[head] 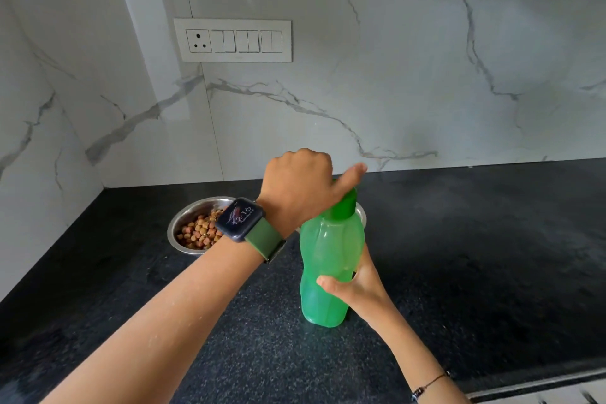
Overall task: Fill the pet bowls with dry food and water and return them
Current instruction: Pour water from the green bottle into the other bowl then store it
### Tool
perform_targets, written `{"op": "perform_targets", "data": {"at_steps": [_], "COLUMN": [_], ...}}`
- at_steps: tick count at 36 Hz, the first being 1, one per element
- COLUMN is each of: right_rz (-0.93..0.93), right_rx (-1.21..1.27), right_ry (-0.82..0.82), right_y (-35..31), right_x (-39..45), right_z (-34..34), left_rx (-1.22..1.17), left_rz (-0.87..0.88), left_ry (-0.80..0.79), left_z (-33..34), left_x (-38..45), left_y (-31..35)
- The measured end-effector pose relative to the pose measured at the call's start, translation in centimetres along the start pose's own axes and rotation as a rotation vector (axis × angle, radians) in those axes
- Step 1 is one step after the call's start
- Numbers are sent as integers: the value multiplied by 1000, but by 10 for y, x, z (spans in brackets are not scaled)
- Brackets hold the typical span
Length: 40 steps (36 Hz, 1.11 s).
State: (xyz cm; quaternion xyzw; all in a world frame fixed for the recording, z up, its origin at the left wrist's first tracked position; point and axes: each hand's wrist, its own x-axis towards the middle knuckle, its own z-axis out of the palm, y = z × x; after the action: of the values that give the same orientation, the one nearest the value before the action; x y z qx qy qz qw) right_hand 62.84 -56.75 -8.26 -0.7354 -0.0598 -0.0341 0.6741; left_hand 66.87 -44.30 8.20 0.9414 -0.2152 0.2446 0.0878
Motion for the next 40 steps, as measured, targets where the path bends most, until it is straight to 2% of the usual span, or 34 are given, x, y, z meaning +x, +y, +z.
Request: {"op": "perform_targets", "data": {"at_steps": [2,5,8,12,14,20,23,26,29,31,34,38,40], "right_rz": [-2,-6,-14,-9,-4,-10,-15,-18,-15,-10,-9,-16,-19], "right_rx": [9,29,41,43,44,32,36,33,30,23,18,12,18], "right_ry": [2,-1,-2,-8,-7,9,11,7,10,9,14,17,22], "right_y": [0,-1,-2,-1,-1,1,1,2,3,4,4,5,5], "right_x": [0,-1,-2,-2,-2,-2,-1,-2,-2,-2,-2,-2,-2], "right_z": [1,2,2,2,2,2,3,3,3,2,3,2,3], "left_rx": [-186,-472,-477,-452,-389,-24,-281,-556,-615,-585,-529,-391,-467], "left_rz": [95,321,423,448,429,167,120,205,288,303,295,130,70], "left_ry": [-62,-288,-395,-366,-333,-234,-264,-441,-543,-506,-367,-267,-273], "left_z": [3,5,4,5,9,8,13,12,11,10,11,15,15], "left_x": [-3,-7,-11,-10,-8,-11,-14,-15,-15,-13,-12,-13,-14], "left_y": [-8,-16,-19,-22,-25,-17,-20,-24,-28,-29,-30,-22,-17]}}
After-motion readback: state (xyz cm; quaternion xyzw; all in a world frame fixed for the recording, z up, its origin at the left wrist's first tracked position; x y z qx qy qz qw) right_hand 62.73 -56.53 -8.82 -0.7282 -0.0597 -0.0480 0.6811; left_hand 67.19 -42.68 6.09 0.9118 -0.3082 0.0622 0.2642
